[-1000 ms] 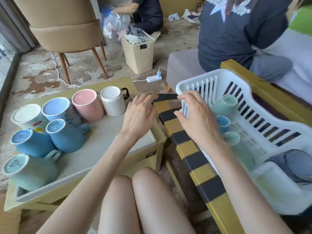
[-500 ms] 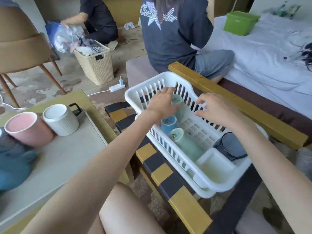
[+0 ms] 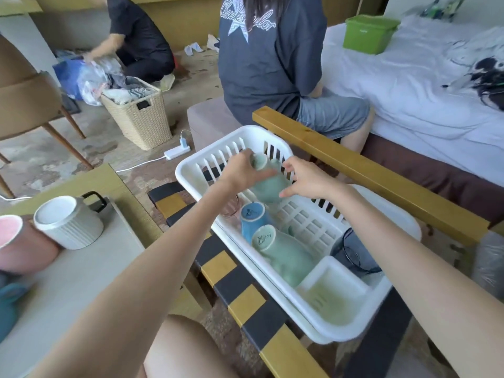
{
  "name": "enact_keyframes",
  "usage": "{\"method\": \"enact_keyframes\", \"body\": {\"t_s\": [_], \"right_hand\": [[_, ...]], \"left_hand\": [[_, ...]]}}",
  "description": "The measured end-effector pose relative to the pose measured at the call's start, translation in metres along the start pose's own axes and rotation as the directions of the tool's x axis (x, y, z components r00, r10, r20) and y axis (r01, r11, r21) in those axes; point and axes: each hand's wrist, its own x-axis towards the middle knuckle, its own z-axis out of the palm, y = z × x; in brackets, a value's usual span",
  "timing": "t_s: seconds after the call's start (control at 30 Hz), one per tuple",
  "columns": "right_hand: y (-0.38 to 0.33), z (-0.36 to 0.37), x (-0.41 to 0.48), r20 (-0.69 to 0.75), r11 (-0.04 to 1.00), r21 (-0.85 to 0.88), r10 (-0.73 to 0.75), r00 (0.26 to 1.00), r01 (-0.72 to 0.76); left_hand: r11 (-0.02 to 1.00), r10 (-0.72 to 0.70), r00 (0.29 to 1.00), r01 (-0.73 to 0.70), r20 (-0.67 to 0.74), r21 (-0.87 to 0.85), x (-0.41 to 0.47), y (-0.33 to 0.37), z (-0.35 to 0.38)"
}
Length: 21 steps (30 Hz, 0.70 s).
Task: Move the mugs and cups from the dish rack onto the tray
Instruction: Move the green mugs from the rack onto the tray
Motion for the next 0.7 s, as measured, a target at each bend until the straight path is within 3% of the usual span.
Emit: {"method": "enact_keyframes", "body": {"t_s": [0.13, 0.23, 0.3, 0.4, 0.7], "right_hand": [[0.002, 0.0, -0.002, -0.024, 0.985, 0.168, -0.043, 0.999, 0.047], [-0.005, -0.003, -0.01, -0.146, 0.951, 0.26, -0.134, 0.98, 0.169], [-0.015, -0.005, -0.016, -0.205, 0.903, 0.358, -0.172, 0.964, 0.237], [-0.038, -0.005, -0.027, -0.183, 0.816, 0.487, -0.254, 0.95, 0.312], [-0.132, 0.026, -0.064, -0.11, 0.838, 0.397, -0.362, 0.925, 0.375]], "left_hand": [[0.888, -0.021, 0.999, 0.032, 0.028, -0.458, -0.012, 0.013, -0.03], [0.778, -0.014, 0.999, 0.036, 0.039, -0.627, -0.029, 0.015, -0.049], [0.71, -0.041, 0.998, 0.061, 0.046, -0.702, -0.042, 0.013, -0.062], [0.597, -0.057, 0.996, 0.085, 0.063, -0.798, -0.067, 0.005, -0.081], [0.457, -0.024, 0.996, 0.084, 0.082, -0.886, -0.146, -0.056, -0.134]]}}
